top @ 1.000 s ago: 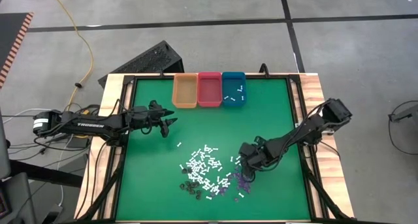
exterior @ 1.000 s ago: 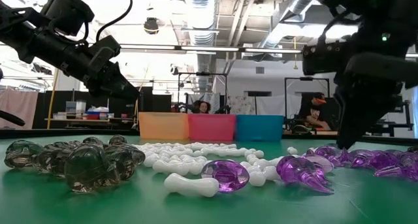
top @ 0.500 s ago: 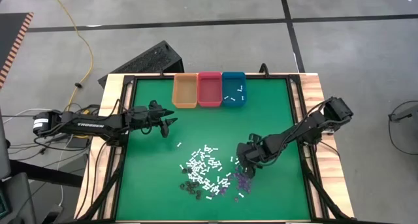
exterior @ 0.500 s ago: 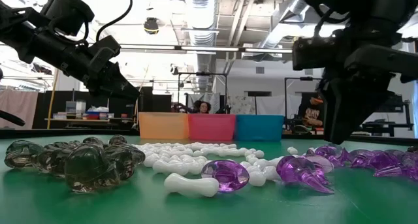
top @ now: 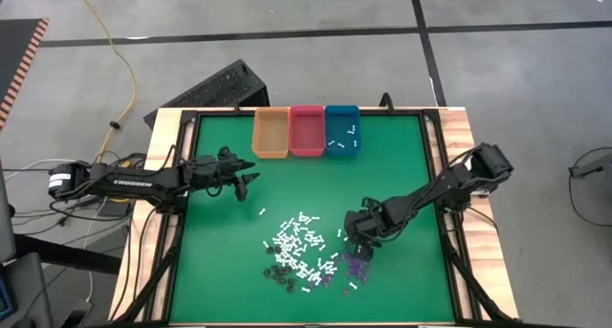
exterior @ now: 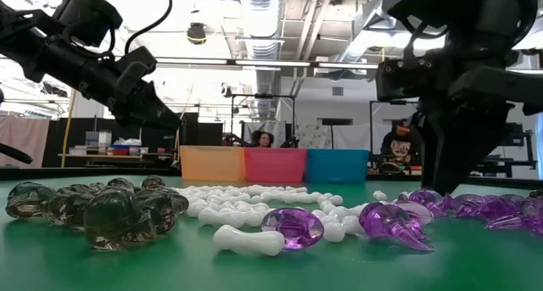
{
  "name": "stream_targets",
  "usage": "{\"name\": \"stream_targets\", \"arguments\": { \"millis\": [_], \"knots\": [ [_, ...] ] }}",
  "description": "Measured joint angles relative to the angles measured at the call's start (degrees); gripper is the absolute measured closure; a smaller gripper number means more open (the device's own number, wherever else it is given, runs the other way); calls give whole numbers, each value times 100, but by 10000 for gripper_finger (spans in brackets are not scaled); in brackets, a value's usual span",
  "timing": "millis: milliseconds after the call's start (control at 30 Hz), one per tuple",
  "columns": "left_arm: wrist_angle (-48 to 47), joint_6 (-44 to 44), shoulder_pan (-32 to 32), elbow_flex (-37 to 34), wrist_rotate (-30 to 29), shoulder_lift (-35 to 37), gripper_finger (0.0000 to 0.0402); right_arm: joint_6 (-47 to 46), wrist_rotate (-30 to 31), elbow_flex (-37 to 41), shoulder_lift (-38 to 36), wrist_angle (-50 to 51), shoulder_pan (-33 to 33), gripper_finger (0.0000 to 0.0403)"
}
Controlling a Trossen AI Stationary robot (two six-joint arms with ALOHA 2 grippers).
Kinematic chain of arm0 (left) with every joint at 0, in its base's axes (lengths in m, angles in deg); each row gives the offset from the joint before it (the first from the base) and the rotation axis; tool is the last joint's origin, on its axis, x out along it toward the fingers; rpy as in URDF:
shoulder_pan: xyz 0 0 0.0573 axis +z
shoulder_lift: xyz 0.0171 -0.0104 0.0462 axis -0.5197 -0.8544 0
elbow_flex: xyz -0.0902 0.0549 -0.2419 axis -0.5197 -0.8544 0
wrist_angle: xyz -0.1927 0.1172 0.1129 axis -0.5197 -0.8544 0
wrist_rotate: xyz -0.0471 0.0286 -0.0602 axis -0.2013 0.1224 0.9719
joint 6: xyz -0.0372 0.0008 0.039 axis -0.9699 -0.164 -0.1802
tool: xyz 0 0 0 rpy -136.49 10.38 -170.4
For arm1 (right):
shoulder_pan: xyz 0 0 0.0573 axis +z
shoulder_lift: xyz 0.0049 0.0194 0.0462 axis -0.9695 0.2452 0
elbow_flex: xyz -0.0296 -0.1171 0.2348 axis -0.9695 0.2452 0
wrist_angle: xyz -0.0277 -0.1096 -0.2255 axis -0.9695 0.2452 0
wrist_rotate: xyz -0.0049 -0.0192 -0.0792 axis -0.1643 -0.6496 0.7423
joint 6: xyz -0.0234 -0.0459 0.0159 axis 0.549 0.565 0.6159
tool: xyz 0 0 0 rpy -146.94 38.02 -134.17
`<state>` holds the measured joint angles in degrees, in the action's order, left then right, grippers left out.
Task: Sort Halloween decoration
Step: Put the violet witch hat toy into the red bin
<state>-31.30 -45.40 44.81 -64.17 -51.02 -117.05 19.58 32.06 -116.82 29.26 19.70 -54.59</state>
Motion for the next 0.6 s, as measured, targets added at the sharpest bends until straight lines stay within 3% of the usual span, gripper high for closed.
{"name": "stream_targets", "arguments": {
  "millis": [133, 500, 600],
  "knots": [
    [-22, -2, -1, 0, 0, 0, 223, 14, -2, 0, 12, 4, 0, 230],
    [-20, 0, -2, 0, 0, -2, 223, 53, 3, -2, -29, 40, 0, 371],
    [-24, 0, 0, 0, 0, -2, 223, 57, 6, -2, -31, 45, 0, 387]
  ]
}}
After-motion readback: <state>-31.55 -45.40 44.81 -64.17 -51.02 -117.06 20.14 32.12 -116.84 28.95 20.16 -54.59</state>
